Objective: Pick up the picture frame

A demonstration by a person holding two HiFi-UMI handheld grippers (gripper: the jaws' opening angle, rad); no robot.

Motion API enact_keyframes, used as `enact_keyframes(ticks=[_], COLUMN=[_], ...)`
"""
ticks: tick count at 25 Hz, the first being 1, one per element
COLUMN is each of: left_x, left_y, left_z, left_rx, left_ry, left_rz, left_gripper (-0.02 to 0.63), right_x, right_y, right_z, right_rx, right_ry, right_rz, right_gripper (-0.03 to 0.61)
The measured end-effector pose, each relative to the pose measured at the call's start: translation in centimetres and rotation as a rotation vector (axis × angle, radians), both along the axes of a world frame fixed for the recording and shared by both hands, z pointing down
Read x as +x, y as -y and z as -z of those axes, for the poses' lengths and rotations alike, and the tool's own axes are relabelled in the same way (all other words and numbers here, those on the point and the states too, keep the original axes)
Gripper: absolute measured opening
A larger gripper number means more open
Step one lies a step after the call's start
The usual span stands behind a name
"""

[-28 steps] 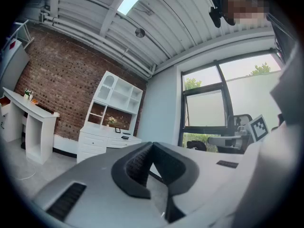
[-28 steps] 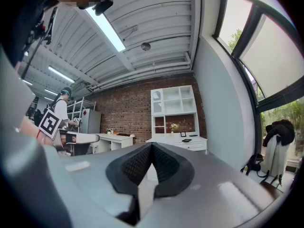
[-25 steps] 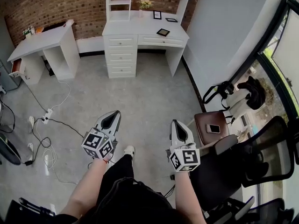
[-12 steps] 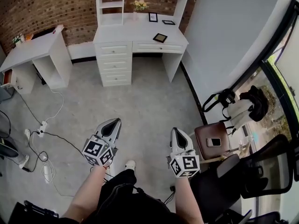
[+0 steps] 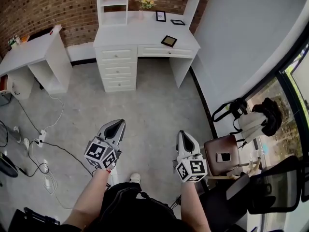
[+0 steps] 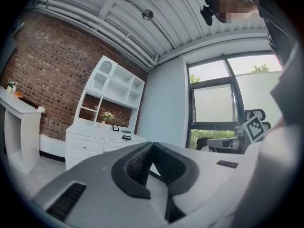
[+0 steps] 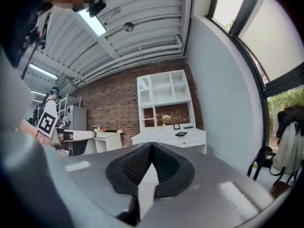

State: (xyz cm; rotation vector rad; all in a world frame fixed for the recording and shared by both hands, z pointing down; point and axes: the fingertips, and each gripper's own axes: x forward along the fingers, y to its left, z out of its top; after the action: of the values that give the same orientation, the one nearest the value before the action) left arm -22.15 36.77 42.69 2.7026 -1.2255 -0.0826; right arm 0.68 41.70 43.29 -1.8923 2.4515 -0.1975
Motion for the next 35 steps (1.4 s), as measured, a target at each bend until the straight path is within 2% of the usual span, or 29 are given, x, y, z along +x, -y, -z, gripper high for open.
enact_keyframes(ticks=[6, 16, 24, 35], left_x=[1.0, 3.6, 4.6, 8.9], left_y=[4.0, 8.3, 14.4, 22.6], left_z=[0.0, -1.1, -1.0, -0.6], left_rx=[0.003, -0.022, -0.030, -0.042], left_ry=[-0.006, -0.012, -0.017, -0.019], left_rz=[-0.033, -0.048, 0.006, 0.050], left_gripper=[0.003, 0.003, 0.003, 0.003], right_x=[0.3, 4.4, 5.6, 9.2], right_y=[3.5, 7.5, 15.6, 24.4], right_z=[-0.8, -2.5, -1.7, -1.9], right_rx=[-0.020, -0.060, -0.040, -0.064], right_ry=[0.036, 0.069, 0.053, 0.072], right_rz=[-0.026, -0.092, -0.019, 0.055], right_gripper=[0.005, 0.003, 0.003, 0.003])
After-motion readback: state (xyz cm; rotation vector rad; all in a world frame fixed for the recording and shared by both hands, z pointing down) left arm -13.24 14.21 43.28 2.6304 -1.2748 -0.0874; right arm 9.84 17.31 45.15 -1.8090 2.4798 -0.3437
